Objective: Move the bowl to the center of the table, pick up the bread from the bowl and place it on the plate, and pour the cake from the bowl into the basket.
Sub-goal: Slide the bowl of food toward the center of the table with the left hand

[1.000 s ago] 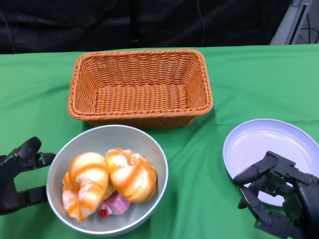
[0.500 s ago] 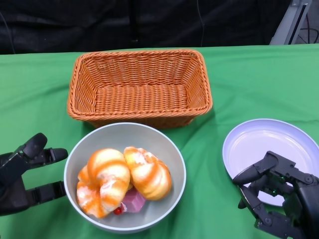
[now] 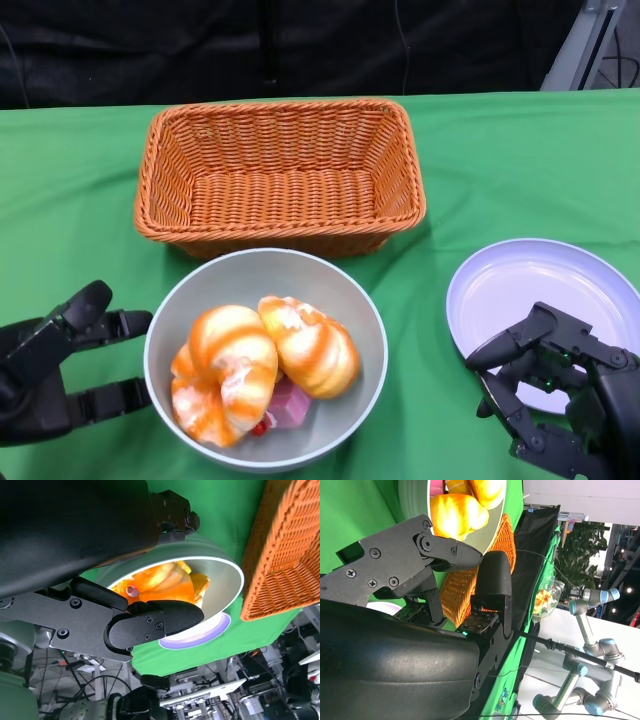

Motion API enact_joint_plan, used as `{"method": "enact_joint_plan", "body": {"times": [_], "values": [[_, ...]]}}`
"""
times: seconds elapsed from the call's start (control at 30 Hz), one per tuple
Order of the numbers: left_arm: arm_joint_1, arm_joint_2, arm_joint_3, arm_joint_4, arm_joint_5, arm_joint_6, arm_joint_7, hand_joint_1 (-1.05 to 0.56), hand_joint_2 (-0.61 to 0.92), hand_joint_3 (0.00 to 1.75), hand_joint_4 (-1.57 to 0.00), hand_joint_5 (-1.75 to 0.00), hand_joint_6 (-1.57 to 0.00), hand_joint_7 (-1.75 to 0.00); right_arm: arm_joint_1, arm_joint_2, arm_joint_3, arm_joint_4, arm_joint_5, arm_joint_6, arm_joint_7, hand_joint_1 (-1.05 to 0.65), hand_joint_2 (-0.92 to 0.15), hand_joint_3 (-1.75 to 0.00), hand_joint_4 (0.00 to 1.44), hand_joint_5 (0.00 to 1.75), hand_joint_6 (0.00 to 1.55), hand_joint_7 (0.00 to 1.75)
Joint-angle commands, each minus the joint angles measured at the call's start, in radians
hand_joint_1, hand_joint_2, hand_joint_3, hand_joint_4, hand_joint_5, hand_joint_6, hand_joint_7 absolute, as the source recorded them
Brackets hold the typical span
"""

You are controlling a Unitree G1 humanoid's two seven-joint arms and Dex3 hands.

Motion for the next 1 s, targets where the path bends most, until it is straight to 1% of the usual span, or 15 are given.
{"method": "enact_joint_plan", "body": {"times": [0.03,0.37,0.67,1.0], "values": [[0.011,0.0,0.0,-0.014,-0.018,-0.023,-0.013,-0.65,0.92,0.59,0.0,0.0,0.0,0.0,-0.002,-0.003,-0.008,0.0,0.008,-0.007,-0.004,-0.24,-0.67,-0.73,0.78,1.48,0.71,1.16],[0.025,-0.027,-0.013,-0.037,-0.02,-0.05,0.003,-0.62,0.92,0.62,0.0,0.0,0.0,0.0,-0.007,-0.002,-0.006,0.003,0.001,-0.009,-0.007,-0.24,-0.66,-0.74,0.78,1.48,0.71,1.16],[0.05,-0.028,-0.058,-0.074,-0.006,-0.099,0.003,-0.58,0.92,0.65,0.0,0.0,0.0,0.0,-0.008,-0.002,-0.005,0.001,0.002,-0.007,-0.006,-0.24,-0.66,-0.74,0.77,1.49,0.71,1.17],[0.054,-0.034,-0.051,-0.075,-0.015,-0.105,0.007,-0.57,0.92,0.65,0.0,0.0,0.0,0.0,-0.008,-0.002,-0.005,0.002,-0.001,-0.009,-0.009,-0.25,-0.66,-0.73,0.77,1.49,0.71,1.16]]}}
